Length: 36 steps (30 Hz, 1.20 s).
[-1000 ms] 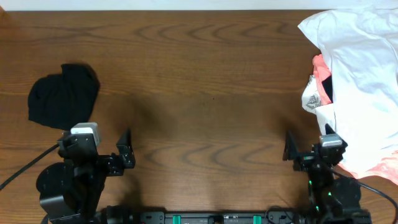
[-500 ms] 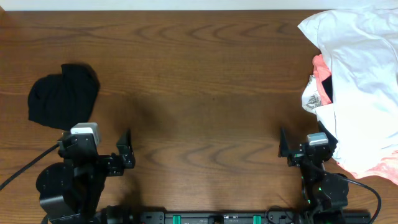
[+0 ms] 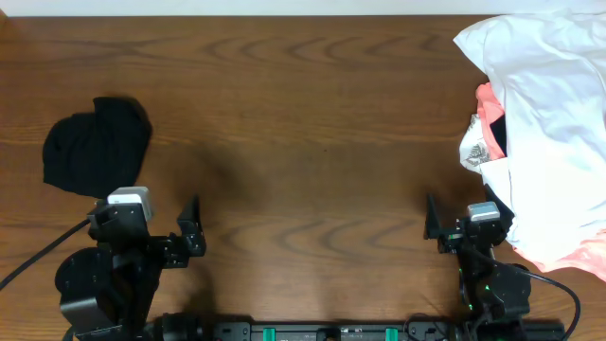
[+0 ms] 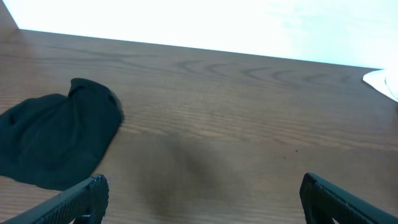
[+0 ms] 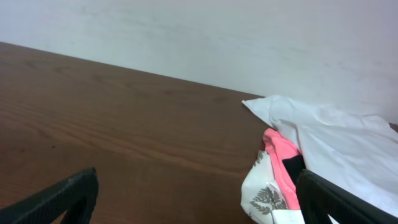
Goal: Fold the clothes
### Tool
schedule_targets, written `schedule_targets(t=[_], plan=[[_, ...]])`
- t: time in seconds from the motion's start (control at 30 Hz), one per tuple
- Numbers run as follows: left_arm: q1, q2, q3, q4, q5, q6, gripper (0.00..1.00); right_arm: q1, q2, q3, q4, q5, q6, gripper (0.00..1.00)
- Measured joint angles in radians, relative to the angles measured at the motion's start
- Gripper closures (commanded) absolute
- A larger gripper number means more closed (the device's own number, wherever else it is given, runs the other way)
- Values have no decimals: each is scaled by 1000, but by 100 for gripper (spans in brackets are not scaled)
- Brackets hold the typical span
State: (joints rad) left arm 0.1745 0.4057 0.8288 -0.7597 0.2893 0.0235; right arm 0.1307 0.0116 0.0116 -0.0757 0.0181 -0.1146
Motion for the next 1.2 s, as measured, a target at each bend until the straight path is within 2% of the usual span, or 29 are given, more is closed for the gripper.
schedule_targets(t=[1.2], plan=[[0,0,0,0,0,0,2,-13,0,-1,12,69,5,1]])
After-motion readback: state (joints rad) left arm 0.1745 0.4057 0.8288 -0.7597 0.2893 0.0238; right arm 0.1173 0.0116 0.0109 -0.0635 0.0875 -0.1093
